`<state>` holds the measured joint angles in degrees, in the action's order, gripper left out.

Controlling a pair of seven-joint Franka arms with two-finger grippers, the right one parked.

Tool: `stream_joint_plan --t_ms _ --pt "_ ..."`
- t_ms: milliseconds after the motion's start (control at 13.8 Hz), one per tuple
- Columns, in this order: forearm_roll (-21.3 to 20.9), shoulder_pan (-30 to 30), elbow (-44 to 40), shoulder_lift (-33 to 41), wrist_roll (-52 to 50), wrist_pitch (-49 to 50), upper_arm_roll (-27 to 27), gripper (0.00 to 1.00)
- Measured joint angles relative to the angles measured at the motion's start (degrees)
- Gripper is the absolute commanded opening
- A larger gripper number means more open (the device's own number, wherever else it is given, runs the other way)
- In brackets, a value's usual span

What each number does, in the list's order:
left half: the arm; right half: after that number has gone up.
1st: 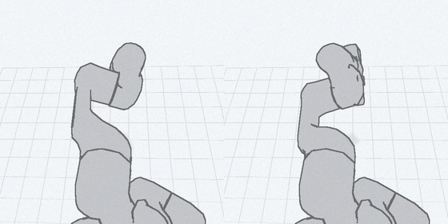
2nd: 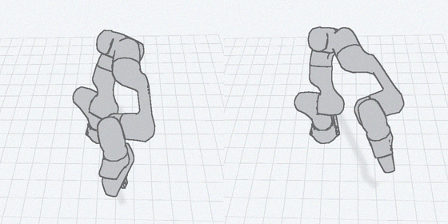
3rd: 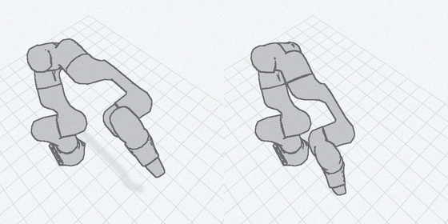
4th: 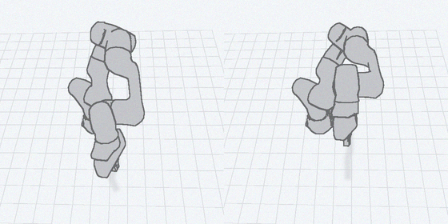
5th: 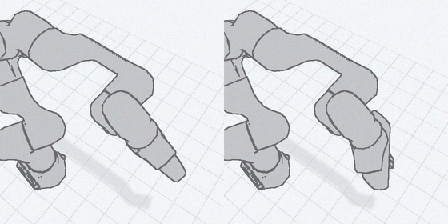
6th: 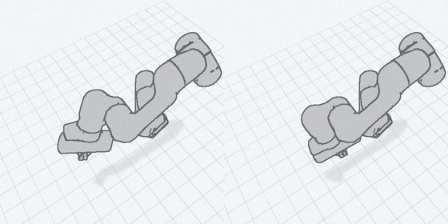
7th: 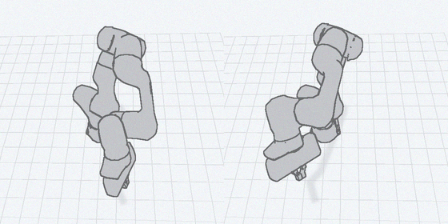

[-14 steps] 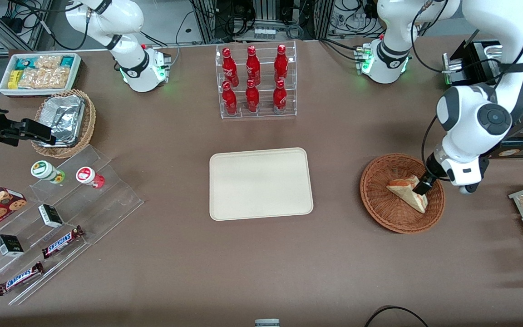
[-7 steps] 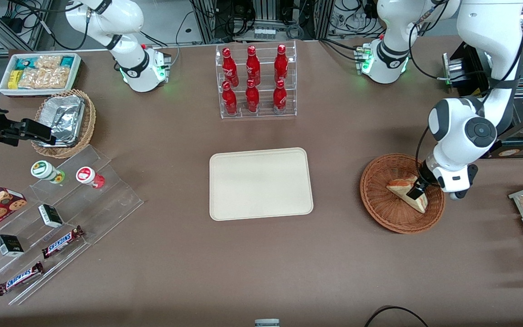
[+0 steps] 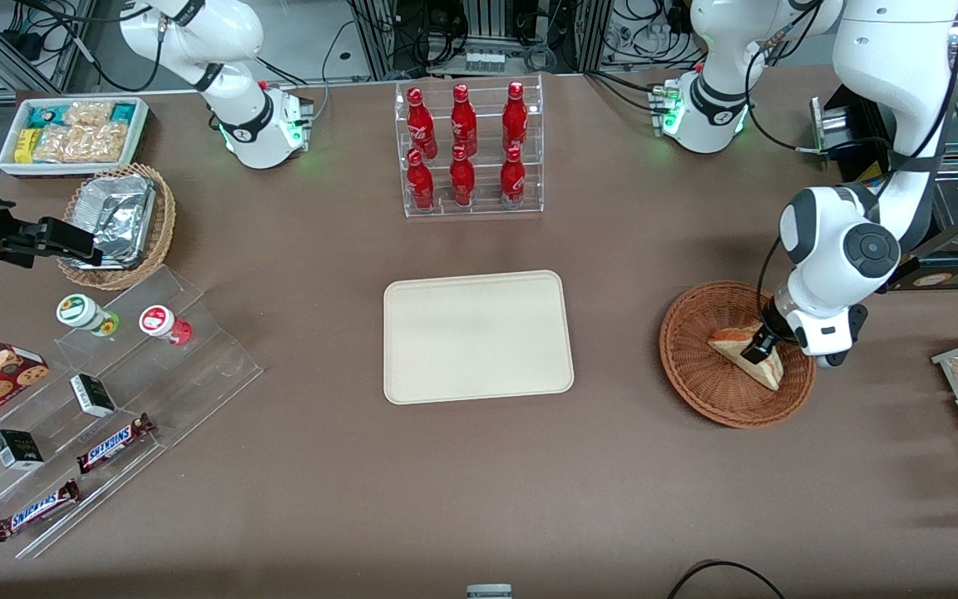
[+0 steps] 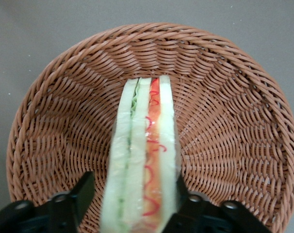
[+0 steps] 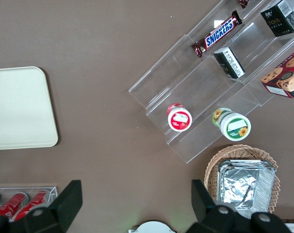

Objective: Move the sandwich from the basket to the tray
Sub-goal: 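Close the left gripper on the sandwich's wrapped crust edge, then lift the sandwich and carry it with the left gripper over the cream tray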

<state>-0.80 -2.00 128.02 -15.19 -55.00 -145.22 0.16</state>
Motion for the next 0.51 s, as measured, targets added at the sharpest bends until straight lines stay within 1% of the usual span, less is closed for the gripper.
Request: stream_joint_plan --t_ms 290,363,508 --pt "-0.1 0.0 -0.5 0.1 0.2 0.4 0.4 0.00" --pt "-0.5 0.0 -1.1 0.5 0.3 1.7 1.0 0.00" --pt "-4.1 -0.1 -3.7 2.7 0.8 9.5 2.7 0.00"
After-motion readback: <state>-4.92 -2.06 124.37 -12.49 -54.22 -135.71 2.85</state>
